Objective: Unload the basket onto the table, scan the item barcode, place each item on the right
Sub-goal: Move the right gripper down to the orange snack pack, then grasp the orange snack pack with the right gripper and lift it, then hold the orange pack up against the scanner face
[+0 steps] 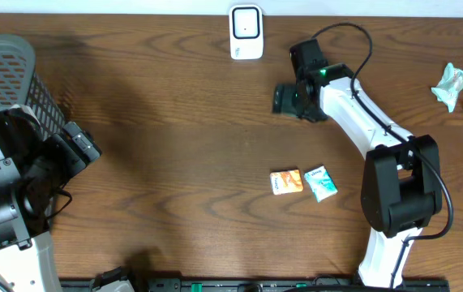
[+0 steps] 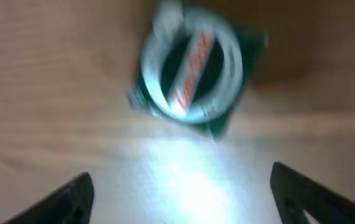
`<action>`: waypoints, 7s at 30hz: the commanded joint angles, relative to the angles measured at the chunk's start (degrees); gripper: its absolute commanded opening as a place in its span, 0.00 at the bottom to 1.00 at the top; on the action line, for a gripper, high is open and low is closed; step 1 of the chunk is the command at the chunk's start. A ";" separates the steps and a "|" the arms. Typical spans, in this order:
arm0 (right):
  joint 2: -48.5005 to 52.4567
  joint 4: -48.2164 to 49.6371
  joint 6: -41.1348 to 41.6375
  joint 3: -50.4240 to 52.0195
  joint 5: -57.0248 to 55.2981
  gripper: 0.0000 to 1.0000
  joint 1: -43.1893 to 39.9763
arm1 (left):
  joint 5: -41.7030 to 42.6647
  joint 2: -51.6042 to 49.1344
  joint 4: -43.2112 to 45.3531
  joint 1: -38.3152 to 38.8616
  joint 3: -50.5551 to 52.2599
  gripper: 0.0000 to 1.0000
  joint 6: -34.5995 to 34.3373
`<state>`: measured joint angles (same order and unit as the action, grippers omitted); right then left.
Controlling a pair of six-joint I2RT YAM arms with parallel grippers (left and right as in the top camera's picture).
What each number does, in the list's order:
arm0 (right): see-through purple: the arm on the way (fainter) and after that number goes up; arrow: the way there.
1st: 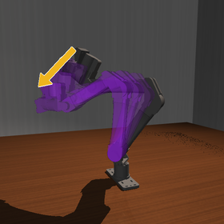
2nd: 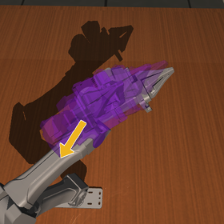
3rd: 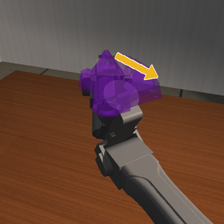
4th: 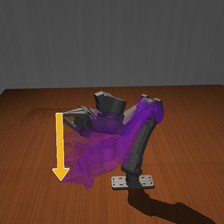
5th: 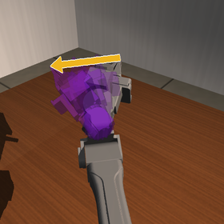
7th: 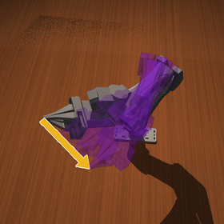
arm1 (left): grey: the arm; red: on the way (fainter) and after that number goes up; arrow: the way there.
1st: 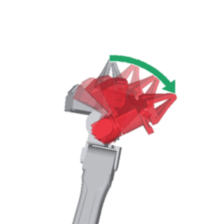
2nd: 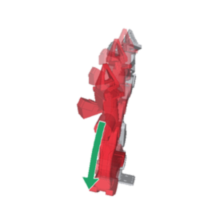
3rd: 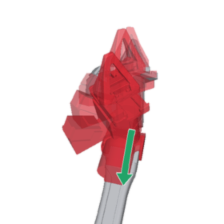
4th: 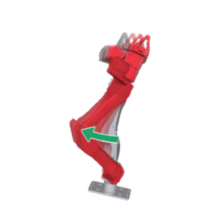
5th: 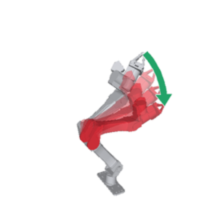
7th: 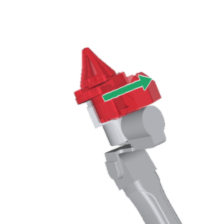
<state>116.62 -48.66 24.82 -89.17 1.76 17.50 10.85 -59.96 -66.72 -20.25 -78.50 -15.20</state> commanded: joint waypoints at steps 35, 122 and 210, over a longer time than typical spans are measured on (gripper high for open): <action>-3.34 -12.79 -10.03 12.94 3.48 0.08 13.03 | 0.50 0.00 -0.11 -0.31 -0.90 0.97 -0.07; -21.20 35.58 -11.54 15.37 87.54 0.01 -12.41 | 0.50 0.00 -0.11 -0.31 -0.90 0.97 -0.07; 29.31 38.84 -62.75 -39.91 -25.35 0.01 8.09 | 0.50 0.00 -0.11 -0.31 -0.90 0.98 -0.07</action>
<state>146.80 -10.11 -38.15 -127.79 -21.63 25.52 10.85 -60.01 -66.70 -20.25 -78.52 -15.18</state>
